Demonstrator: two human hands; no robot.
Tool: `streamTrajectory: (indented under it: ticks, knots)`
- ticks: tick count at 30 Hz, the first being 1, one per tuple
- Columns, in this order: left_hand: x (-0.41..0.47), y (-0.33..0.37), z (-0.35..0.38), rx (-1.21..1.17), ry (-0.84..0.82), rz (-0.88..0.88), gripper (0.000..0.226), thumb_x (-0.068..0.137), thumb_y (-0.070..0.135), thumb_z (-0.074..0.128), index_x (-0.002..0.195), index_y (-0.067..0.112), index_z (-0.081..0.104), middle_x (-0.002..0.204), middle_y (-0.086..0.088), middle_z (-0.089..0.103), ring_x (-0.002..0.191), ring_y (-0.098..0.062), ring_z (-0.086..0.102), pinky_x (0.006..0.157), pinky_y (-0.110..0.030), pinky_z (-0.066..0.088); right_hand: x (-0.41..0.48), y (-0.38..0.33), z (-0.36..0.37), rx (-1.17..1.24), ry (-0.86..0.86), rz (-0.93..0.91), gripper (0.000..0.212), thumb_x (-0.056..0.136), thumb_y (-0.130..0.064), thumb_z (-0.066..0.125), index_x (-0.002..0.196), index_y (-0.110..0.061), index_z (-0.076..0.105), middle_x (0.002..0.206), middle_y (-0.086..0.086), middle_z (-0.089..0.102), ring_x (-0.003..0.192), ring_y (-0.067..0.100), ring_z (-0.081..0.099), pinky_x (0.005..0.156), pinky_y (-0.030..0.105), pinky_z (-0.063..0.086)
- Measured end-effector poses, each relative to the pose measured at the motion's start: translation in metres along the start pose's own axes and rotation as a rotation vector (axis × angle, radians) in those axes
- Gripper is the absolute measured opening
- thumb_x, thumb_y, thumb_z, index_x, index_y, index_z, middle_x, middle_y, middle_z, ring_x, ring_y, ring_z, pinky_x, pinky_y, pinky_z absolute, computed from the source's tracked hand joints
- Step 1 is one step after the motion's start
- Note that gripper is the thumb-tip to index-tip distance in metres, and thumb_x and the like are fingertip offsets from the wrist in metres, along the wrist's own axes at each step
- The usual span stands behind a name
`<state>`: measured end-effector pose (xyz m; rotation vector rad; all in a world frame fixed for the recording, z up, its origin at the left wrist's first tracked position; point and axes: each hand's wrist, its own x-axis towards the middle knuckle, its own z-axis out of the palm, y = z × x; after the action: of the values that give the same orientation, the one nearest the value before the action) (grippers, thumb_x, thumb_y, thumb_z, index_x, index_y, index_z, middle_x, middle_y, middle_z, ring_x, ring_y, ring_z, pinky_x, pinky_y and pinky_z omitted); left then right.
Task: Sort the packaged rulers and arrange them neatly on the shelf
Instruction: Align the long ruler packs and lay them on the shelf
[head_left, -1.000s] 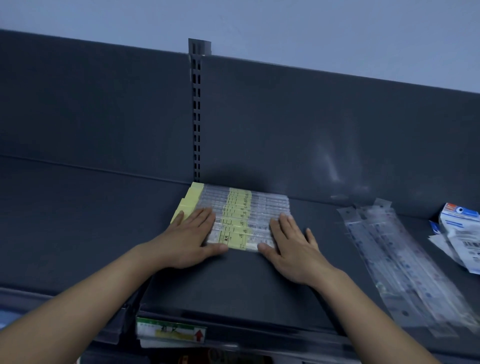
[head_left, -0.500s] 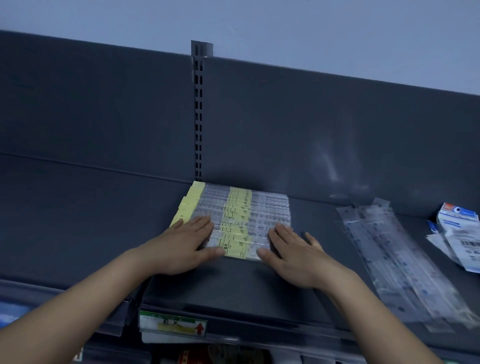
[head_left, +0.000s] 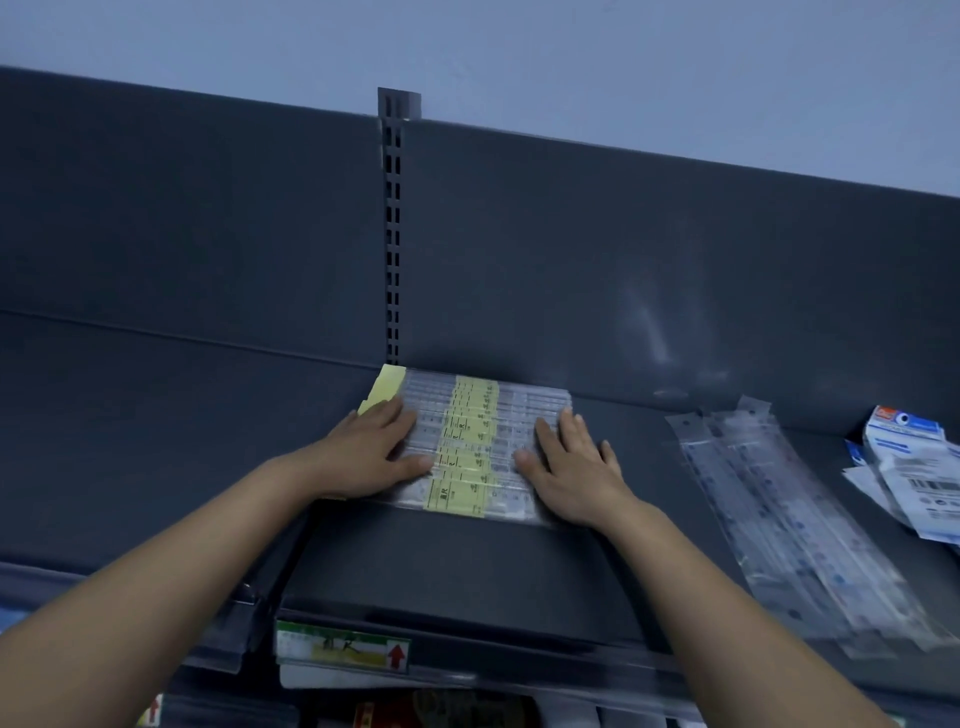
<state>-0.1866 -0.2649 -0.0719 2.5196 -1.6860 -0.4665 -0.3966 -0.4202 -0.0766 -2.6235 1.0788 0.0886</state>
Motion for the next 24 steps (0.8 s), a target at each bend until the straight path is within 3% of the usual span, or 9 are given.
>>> streamTrajectory:
  ticks: [4,11,14,18,24]
  knots:
    - [-0.002,-0.001,0.002,-0.024,0.024,0.005,0.086,0.088,0.069,0.030,0.154,0.023,0.001,0.161,-0.001,-0.013,0.148,-0.013,-0.010,0.121,-0.038,-0.003,-0.002,0.000,0.000,-0.001,-0.004,-0.016,0.068,0.098,-0.059,0.019,0.155,-0.027,-0.002,0.159,0.001,-0.022,0.145,0.013,-0.023,0.118,0.045,-0.012]
    - [-0.014,0.004,0.005,0.076,-0.067,0.037,0.095,0.077,0.080,0.017,0.153,0.029,-0.009,0.157,0.003,-0.025,0.144,-0.009,-0.022,0.118,-0.043,-0.014,-0.015,0.000,0.003,-0.059,-0.048,-0.056,0.078,0.092,-0.070,0.020,0.154,-0.030,-0.006,0.158,-0.001,-0.026,0.143,0.012,-0.028,0.117,0.048,-0.016]
    - [-0.017,0.006,0.007,0.086,-0.075,0.051,0.077,0.094,0.063,0.026,0.153,0.027,-0.010,0.157,0.002,-0.026,0.142,-0.008,-0.026,0.118,-0.043,-0.014,-0.020,0.000,0.004,-0.094,-0.059,-0.069,0.077,0.092,-0.070,0.016,0.154,-0.030,-0.008,0.158,-0.001,-0.026,0.143,0.012,-0.028,0.116,0.048,-0.017]
    - [-0.017,0.009,0.005,0.059,-0.111,0.062,0.069,0.099,0.054,0.024,0.153,0.025,-0.010,0.158,0.002,-0.023,0.142,-0.007,-0.025,0.117,-0.044,-0.015,-0.020,-0.002,0.001,-0.077,-0.063,-0.083,0.072,0.094,-0.067,0.013,0.154,-0.030,-0.003,0.160,-0.003,-0.018,0.145,0.010,-0.022,0.117,0.047,-0.017]
    - [0.000,0.013,-0.012,-0.046,0.079,-0.028,0.069,0.100,0.053,0.025,0.154,0.020,-0.001,0.160,-0.004,-0.017,0.147,-0.017,-0.014,0.118,-0.041,-0.008,-0.003,-0.002,-0.009,0.006,-0.007,-0.019,0.070,0.096,-0.063,0.014,0.155,-0.027,0.001,0.161,-0.001,-0.016,0.146,0.012,-0.019,0.119,0.045,-0.010]
